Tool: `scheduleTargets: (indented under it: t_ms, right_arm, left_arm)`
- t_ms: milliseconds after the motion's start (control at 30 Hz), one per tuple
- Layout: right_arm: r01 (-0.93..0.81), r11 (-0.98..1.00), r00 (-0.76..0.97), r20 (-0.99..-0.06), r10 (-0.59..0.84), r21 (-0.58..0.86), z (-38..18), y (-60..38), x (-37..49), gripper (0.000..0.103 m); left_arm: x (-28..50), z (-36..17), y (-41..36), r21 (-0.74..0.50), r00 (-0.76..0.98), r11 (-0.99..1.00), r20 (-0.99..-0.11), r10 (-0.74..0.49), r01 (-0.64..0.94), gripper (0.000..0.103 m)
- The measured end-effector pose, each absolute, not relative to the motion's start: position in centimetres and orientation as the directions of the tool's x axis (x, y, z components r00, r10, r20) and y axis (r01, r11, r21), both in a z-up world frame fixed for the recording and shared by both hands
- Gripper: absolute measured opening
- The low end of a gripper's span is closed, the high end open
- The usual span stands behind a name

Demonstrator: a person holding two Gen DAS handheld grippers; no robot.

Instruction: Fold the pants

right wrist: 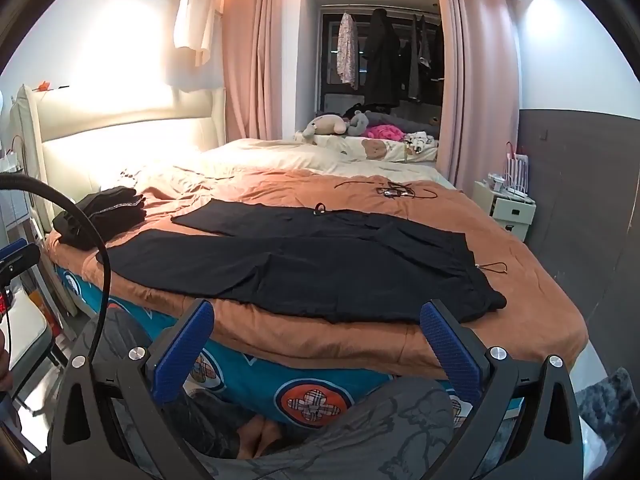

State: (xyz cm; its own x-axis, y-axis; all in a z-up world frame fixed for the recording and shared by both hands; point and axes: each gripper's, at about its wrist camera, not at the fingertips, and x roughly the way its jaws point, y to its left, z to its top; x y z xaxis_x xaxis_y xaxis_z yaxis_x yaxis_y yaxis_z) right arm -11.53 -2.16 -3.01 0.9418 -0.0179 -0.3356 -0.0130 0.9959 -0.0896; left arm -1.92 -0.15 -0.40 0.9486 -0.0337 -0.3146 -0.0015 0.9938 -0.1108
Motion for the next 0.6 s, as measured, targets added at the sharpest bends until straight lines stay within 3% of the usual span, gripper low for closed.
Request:
scheduleTargets:
  t_ms: [600]
  right_arm:
    - [0.004, 0.998, 0.936, -0.352, -0.026, -0.063, -3.02, -2.42, -11.70, 0.103]
  left_arm:
    - [-1.92, -0.64, 0.50, -0.136, 0.943, 0.991, -0.329, -0.038, -0.008, 0.103]
